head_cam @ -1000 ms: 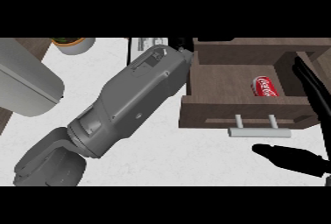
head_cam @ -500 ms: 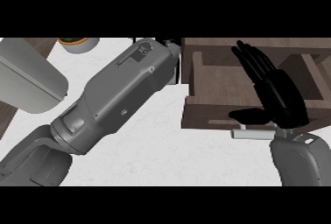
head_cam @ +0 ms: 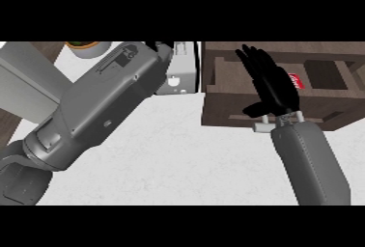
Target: Pick up the can, place it into the drawer and close the drawer
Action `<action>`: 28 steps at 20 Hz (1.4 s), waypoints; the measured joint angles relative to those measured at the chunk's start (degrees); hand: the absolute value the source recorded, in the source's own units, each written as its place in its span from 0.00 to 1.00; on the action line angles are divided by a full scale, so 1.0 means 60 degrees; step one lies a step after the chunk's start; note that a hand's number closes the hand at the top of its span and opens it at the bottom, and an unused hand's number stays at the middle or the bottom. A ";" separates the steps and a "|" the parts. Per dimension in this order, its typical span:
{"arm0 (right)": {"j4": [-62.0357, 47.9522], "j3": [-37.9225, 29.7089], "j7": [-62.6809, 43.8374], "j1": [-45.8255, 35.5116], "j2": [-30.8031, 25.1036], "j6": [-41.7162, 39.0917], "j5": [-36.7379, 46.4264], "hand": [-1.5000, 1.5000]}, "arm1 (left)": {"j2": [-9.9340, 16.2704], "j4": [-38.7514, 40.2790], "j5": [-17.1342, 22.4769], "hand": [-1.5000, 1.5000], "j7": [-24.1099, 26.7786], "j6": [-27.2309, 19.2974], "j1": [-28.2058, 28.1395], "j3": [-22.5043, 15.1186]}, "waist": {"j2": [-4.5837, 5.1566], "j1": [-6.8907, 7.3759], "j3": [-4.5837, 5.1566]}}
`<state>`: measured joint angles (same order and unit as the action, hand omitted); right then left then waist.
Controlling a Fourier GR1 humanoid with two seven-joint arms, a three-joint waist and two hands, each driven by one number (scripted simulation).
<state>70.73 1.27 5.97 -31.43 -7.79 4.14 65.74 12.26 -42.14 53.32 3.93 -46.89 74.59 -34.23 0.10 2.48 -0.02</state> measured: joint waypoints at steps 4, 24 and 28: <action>-0.1630 -0.0129 0.0122 -0.0626 0.0010 0.1117 0.0583 0.00 | 0.0452 -0.0702 -0.0182 0.00 -0.0285 -0.0082 -0.0382 0.0027 | -0.0061 0.0018 0.0065; -0.7463 -0.1595 0.0346 -0.3916 -0.0371 0.5128 0.1473 0.00 | 0.1866 -0.2946 -0.0815 0.00 -0.1353 -0.0133 -0.1491 0.0222 | 0.0081 0.0289 0.0070; -0.8269 -0.1854 0.0305 -0.4503 -0.0489 0.5499 0.1447 0.00 | 0.1950 -0.3338 -0.0978 0.00 -0.1554 -0.0278 -0.1583 0.0171 | 0.0181 0.0372 0.0006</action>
<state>21.12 -9.86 7.80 -58.45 -10.72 37.13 74.42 23.96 -62.17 47.45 -5.40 -48.55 65.09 -33.21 1.19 4.72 0.02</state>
